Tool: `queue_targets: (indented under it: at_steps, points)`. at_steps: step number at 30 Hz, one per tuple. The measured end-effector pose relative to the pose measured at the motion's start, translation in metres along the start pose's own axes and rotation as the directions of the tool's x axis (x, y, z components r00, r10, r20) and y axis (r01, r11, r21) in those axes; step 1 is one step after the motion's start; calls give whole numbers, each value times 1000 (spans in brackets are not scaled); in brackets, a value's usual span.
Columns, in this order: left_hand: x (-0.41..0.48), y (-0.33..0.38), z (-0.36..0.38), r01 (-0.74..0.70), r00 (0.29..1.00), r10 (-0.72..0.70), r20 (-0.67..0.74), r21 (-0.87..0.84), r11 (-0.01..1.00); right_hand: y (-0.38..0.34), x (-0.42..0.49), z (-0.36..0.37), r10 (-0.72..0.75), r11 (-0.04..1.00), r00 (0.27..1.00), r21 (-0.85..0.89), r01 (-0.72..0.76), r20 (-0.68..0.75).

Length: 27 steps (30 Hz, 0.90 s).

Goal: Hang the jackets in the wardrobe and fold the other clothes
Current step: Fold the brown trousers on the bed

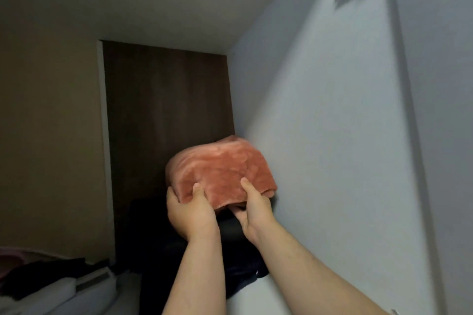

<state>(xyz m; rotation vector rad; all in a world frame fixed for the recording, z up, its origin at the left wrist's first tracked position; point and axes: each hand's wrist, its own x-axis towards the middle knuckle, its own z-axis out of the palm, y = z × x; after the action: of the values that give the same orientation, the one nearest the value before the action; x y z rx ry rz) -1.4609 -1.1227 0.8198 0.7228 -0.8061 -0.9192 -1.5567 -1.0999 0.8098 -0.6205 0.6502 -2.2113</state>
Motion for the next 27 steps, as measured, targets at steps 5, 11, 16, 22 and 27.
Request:
queue_targets:
  at_steps: [5, 11, 16, 22, 27]
  points:
    - [7, 6, 1, -6, 1000, 5, 16, 59, 998, -41, -15, 21, -623, 499, 771, -827, 259, -134]
    - [2, 10, 0, -13, 1000, 11, 26, 94, 996, -93, 19, 76, -240, -440, 652, -680, 587, 719]
    - [-4, 10, -7, -71, 997, 63, 41, 222, 972, -75, 67, 67, 168, -634, 827, -584, 507, 536]
    - [-50, 16, 5, -376, 923, 359, 141, 532, 759, -36, 62, 37, 277, -590, 891, -668, 453, 360]
    - [-57, 46, 61, -562, 826, 453, 335, 419, 713, -39, 55, 27, 227, -293, 917, -875, 386, 329]
